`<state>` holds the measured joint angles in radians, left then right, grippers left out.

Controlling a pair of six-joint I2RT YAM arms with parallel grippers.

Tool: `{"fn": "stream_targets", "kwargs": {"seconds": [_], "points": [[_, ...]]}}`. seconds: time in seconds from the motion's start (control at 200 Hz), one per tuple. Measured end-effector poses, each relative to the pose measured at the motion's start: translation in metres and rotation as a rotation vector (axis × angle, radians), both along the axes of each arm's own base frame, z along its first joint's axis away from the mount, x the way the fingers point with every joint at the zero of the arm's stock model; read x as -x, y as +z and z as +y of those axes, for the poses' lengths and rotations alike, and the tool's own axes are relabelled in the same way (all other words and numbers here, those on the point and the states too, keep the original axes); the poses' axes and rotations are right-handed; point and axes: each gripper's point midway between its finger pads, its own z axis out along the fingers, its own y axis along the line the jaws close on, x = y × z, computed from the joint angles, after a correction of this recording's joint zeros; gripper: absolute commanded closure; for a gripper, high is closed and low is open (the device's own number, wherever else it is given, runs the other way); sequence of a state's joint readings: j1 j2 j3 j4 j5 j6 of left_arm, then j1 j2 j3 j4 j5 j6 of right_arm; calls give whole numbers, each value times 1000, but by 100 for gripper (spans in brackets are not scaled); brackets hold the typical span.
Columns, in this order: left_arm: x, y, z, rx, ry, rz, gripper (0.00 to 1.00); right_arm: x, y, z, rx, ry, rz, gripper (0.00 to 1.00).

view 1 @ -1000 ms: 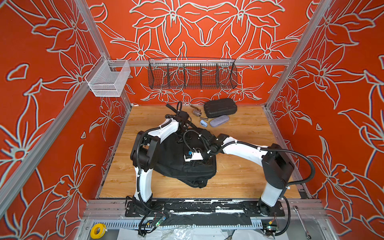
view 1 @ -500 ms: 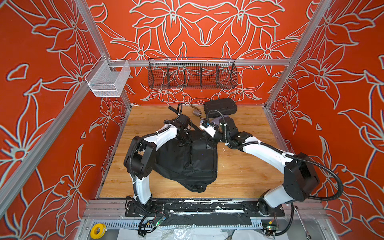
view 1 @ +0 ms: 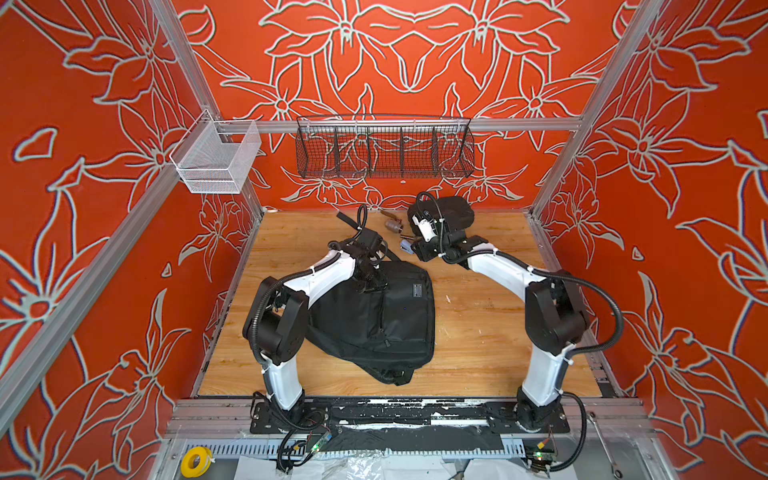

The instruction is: Pack the student bag

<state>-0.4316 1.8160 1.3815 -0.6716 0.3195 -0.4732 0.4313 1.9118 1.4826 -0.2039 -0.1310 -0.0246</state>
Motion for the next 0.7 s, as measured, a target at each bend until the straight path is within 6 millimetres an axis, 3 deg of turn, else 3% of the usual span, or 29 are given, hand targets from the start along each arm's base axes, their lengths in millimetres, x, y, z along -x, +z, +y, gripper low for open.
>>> {"fn": "stream_targets", "kwargs": {"seconds": [0.245, 0.595, 0.701], "points": [[9, -4, 7, -65, -36, 5, 57, -38, -28, -38, -47, -280, 134, 31], [19, -9, 11, -110, -94, 16, 54, -74, -45, -55, -103, -627, 212, 21], [21, -10, 12, -122, -105, 17, 54, -77, -54, -60, -117, -720, 253, 13]]}}
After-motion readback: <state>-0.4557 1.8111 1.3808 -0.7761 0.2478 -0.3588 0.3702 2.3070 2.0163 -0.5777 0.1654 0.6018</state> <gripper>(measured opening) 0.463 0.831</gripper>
